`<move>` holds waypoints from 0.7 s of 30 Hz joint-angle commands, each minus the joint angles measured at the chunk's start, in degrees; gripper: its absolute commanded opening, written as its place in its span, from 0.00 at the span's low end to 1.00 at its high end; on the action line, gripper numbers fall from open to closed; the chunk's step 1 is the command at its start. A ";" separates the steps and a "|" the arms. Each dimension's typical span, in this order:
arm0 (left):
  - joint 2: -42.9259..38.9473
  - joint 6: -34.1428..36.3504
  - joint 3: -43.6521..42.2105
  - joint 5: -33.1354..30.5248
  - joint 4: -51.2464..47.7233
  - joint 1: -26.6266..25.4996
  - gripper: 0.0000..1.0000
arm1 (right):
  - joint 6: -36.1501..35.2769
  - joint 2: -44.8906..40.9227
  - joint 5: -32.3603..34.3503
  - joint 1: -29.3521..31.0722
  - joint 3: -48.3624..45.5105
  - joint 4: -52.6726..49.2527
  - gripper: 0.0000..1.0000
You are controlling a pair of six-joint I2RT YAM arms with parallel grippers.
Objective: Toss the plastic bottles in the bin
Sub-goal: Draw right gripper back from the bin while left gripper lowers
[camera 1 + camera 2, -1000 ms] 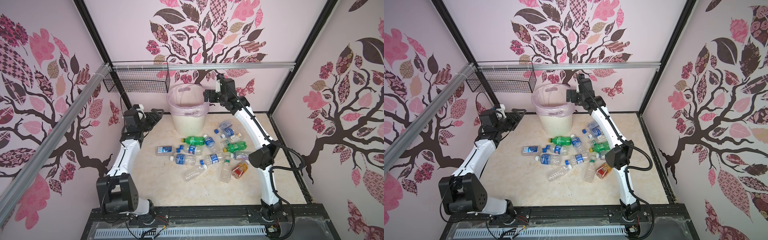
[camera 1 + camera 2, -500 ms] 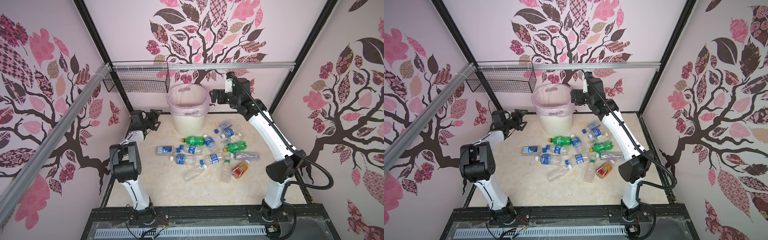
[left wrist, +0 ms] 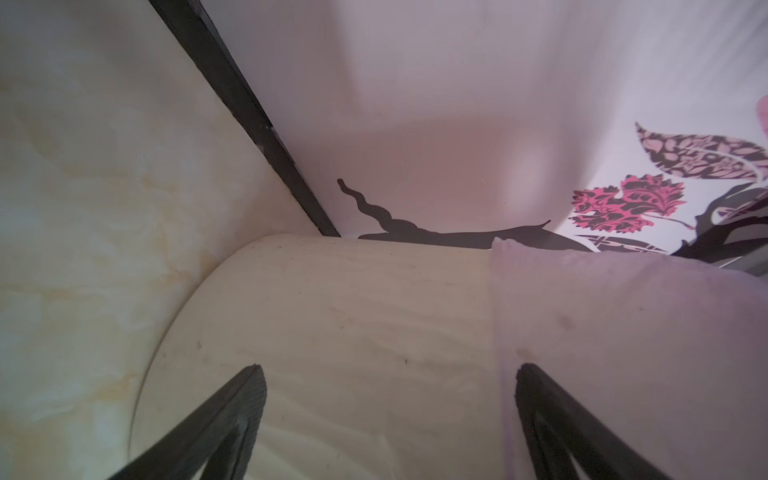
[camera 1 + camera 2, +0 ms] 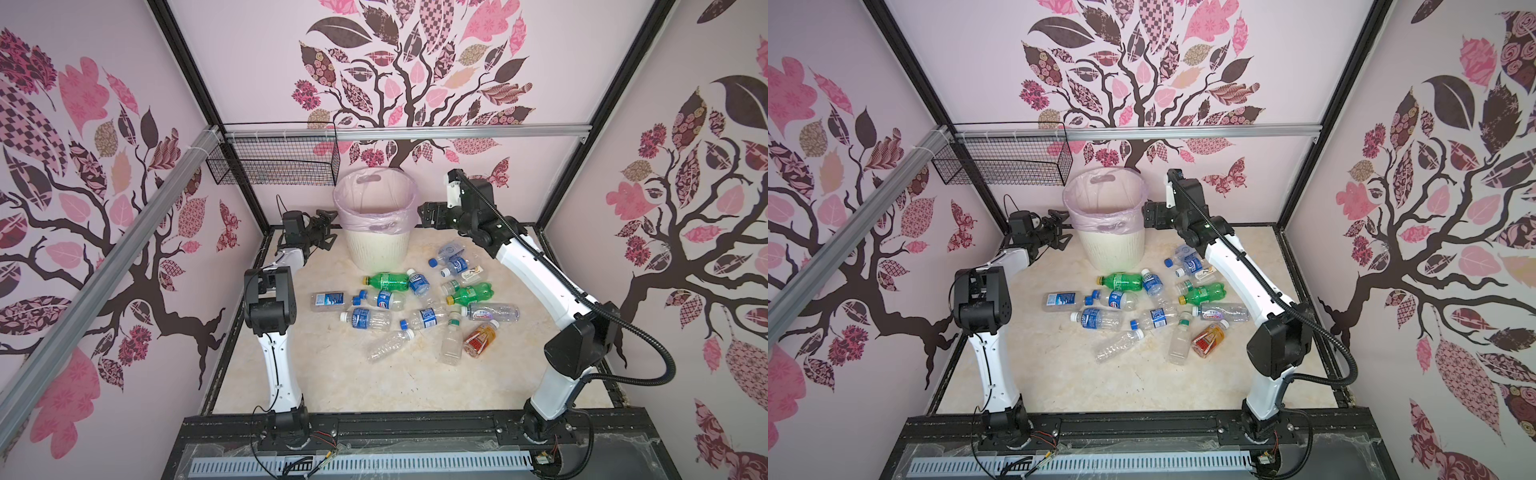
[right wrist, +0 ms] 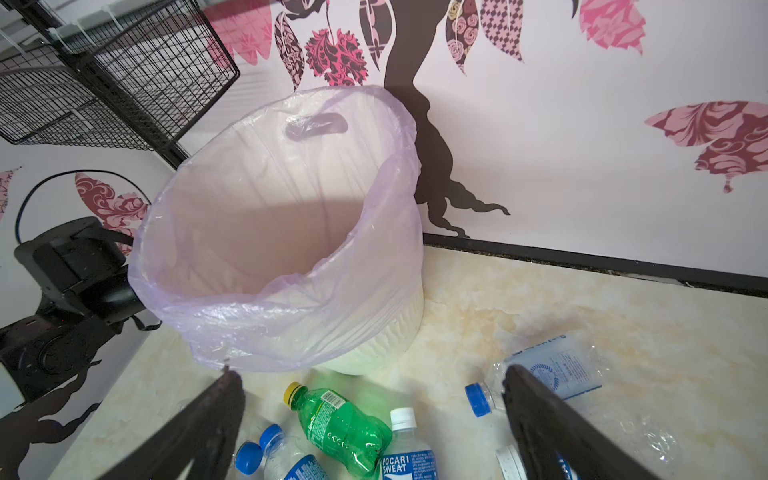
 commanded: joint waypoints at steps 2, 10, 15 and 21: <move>2.28 -0.41 4.31 0.23 -0.30 -2.16 0.97 | 1.12 -4.98 -1.05 -1.42 -1.52 2.43 0.99; 2.00 0.90 2.64 0.27 -0.90 -5.61 0.97 | 4.28 -7.44 -2.09 -4.88 -6.05 4.16 1.00; 1.75 1.72 1.87 0.48 -1.51 -7.63 0.97 | 6.11 -8.75 -1.60 -6.45 -8.60 4.71 1.00; 0.49 3.16 0.87 0.71 -2.66 -9.39 0.97 | 7.87 -10.93 -0.05 -7.50 -12.15 5.82 0.99</move>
